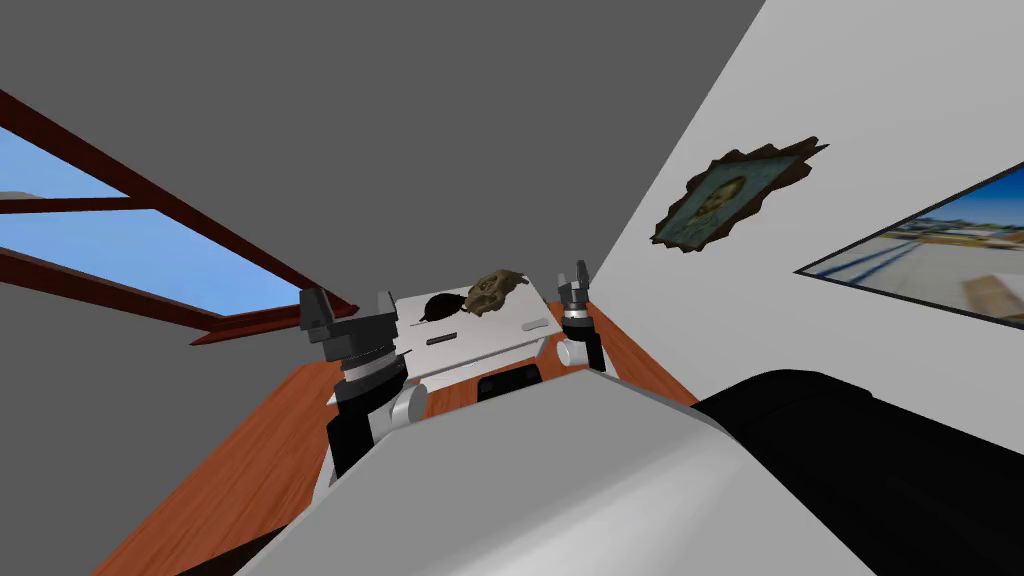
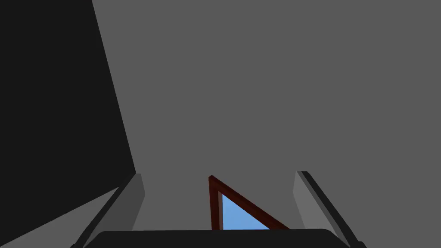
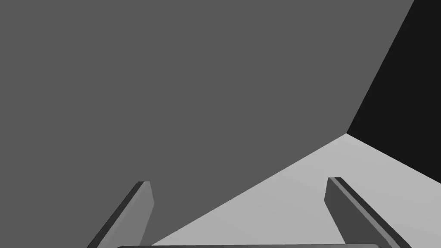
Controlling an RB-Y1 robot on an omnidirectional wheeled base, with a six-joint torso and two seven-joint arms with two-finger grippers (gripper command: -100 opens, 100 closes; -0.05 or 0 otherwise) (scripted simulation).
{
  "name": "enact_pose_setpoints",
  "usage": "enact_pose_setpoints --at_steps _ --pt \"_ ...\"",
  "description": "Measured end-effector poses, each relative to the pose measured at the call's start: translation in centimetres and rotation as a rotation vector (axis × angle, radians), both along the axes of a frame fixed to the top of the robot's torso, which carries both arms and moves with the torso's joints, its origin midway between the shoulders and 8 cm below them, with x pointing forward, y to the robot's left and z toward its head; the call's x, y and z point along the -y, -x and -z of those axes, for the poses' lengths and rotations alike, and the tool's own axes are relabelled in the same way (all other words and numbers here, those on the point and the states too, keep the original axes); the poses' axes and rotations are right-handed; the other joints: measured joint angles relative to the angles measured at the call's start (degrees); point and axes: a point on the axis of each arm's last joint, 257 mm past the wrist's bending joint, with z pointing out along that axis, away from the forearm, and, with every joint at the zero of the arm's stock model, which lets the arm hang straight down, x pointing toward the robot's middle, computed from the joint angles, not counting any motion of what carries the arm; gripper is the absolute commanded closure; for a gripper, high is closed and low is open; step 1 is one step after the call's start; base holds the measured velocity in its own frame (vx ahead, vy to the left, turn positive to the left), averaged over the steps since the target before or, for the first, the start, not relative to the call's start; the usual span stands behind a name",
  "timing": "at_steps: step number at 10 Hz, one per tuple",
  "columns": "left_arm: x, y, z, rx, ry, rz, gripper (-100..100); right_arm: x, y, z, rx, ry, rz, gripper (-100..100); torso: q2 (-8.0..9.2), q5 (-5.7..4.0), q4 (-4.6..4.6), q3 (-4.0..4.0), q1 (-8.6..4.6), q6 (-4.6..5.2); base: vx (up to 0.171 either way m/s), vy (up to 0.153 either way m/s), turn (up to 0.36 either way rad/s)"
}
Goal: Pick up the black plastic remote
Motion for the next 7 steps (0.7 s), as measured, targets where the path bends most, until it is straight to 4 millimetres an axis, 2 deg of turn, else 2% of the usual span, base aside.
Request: enact_pose_setpoints --at_steps 1,3,5,7 --pt "0.0 -0.5 0.3 -0.02 -0.015 0.005 -100 0.0 0.0 0.0 0.0 0.0 0.0 0 0.13 0.04 0.02 0.07 0.21 0.02 -0.066 0.111 -0.178" --pt "-0.4 -1.9 2.1 -0.09 -0.046 0.012 -100 0.0 0.0 0.0 0.0 0.0 0.0 0 0.35 0.14 0.07 0.2 0.64 0.01 -0.128 0.168 -0.171" --pt "-1.4 -3.2 3.7 -0.168 -0.075 0.013 -100 0.0 0.0 0.0 0.0 0.0 0.0 0 0.47 0.14 0.11 0.28 0.64 0.02 -0.118 0.152 -0.249" --pt "-2.0 -4.5 6.0 -0.248 -0.094 0.008 -100 0.0 0.0 0.0 0.0 0.0 0.0 0 0.31 0.13 0.08 0.19 0.53 -0.02 -0.075 0.106 -0.12"
